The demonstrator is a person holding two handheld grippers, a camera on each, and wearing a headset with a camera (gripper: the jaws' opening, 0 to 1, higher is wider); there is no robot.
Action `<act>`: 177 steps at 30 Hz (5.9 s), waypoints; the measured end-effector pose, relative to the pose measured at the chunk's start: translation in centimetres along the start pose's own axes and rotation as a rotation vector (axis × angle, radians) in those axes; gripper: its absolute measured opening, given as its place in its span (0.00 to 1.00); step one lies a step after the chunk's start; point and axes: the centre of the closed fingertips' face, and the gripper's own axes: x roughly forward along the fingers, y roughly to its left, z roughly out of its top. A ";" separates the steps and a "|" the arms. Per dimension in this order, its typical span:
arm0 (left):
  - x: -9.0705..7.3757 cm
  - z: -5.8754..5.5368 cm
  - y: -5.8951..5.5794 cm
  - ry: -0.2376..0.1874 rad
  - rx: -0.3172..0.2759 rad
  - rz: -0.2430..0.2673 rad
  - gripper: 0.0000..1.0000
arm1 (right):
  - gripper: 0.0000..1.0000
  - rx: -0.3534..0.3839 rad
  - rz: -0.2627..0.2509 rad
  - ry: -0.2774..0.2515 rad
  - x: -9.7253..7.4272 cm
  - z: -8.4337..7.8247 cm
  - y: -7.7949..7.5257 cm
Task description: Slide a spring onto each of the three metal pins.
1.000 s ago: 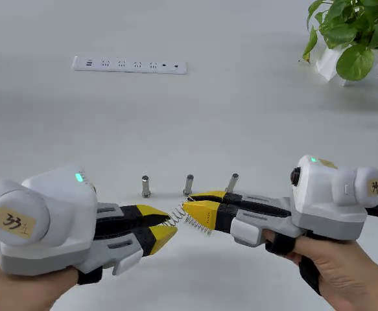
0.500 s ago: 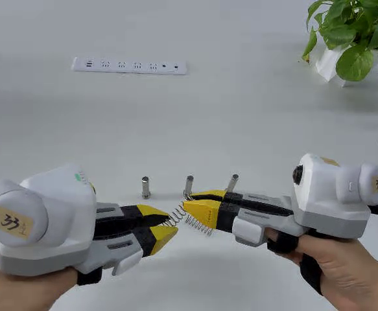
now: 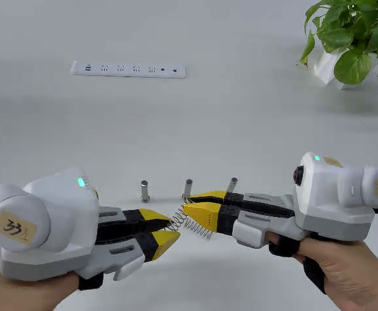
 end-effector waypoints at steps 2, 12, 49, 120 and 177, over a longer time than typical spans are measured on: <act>0.0 0.0 0.0 0.000 0.003 -0.002 0.07 | 0.06 -0.016 0.000 0.009 0.0 0.0 0.1; 0.0 -0.2 -0.4 0.000 -0.004 -0.013 0.07 | 0.06 -0.143 0.001 0.082 0.1 -0.2 0.9; 0.2 0.2 -1.0 -0.016 0.018 -0.039 0.07 | 0.06 -0.591 0.028 0.344 0.6 -0.1 2.9; 1.2 0.9 -2.9 0.002 0.145 -0.118 0.07 | 0.08 -0.962 0.509 1.059 -1.6 -2.8 2.9; -4.2 -2.5 3.6 -0.102 0.042 0.127 0.52 | 0.07 -0.915 0.249 1.028 3.9 2.1 -1.5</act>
